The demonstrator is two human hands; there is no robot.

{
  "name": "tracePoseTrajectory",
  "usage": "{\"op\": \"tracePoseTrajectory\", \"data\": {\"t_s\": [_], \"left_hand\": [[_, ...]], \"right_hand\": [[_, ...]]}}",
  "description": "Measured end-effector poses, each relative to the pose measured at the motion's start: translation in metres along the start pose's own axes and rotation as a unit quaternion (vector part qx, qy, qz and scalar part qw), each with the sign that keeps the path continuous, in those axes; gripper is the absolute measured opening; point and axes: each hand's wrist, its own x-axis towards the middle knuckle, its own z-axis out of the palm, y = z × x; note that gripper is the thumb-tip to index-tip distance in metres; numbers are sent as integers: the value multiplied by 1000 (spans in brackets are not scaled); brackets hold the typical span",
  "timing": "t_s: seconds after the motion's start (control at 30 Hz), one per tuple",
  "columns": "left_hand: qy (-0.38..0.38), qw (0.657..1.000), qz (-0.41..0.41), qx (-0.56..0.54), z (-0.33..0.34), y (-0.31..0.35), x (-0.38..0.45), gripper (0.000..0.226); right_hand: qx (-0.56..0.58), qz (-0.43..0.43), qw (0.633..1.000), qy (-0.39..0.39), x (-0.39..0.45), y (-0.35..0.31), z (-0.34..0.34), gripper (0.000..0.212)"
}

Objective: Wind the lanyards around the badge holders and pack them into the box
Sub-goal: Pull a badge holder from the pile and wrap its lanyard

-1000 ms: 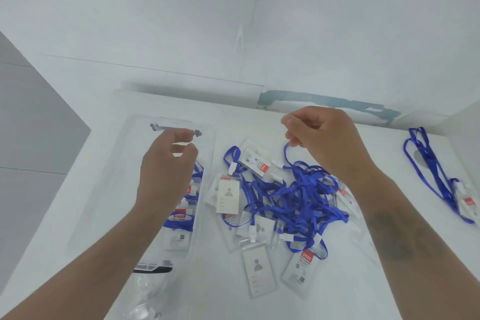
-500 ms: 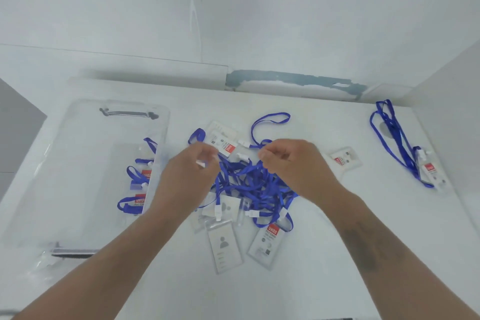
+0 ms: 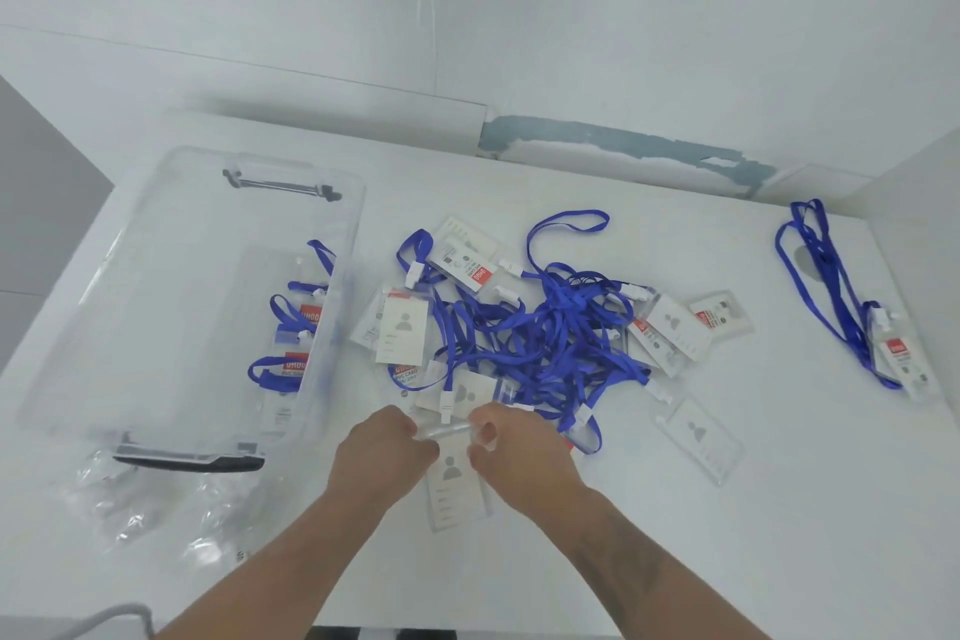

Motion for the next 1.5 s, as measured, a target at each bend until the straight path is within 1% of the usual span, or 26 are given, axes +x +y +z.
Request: {"op": "tracePoseTrajectory", "data": {"t_s": [0.1,0.17,0.23,0.3,0.4,0.53,0.63,0.83,0.9,1.0,1.07,1.13,1.2,1.23,1.3,1.4,1.43,1.5], "left_hand": [[11,999,10,-32,7,-2,3,20],[36,999,21,-20,9,-3,4,24],[61,998,26,4,10,-5,6,34],[67,997,30,20,12,-7,7,40],[69,996,50,31,16,-10,8,37],[75,992,90,37,20,-11,10,32],[72,989,120,44,23,-13,9,33],[70,989,127,37,20,-17,11,23],[77,989,120,33,19,-18,10,20],[81,990,113,-4,16,-18,10,23],[76,990,113,-27,13,-20,9,27],[65,991,113,-38,12,-21,9,33],[48,990,119,-53,10,-19,7,36],[39,989,124,-70,7,-16,6,35],[17,985,138,-105,0,-10,2,28],[18,975,157,-153,-16,4,-5,9],[23,970,159,-179,-22,9,-9,5],[29,954,164,-250,-35,23,-18,3]], "right_hand": [[41,14,999,11,-2,-2,7,38],[54,24,998,15,-3,-3,9,38],[55,28,998,29,-3,-3,10,38],[52,26,998,38,-3,-5,12,42],[49,15,998,36,-1,-12,15,46],[19,29,998,54,10,-26,15,34],[0,52,997,55,18,-38,14,34],[-59,41,995,73,28,-42,10,26],[-66,31,995,70,28,-43,10,29],[-116,17,991,66,30,-45,10,31],[-121,19,991,57,33,-47,8,29],[-59,43,996,49,32,-46,4,26],[57,74,994,52,31,-41,-1,28],[129,91,986,52,31,-37,-6,28],[277,123,952,48,29,-30,-21,21],[456,156,875,52,26,-25,-55,20],[495,166,851,59,23,-25,-67,19],[545,165,819,66,18,-21,-89,17]]}}
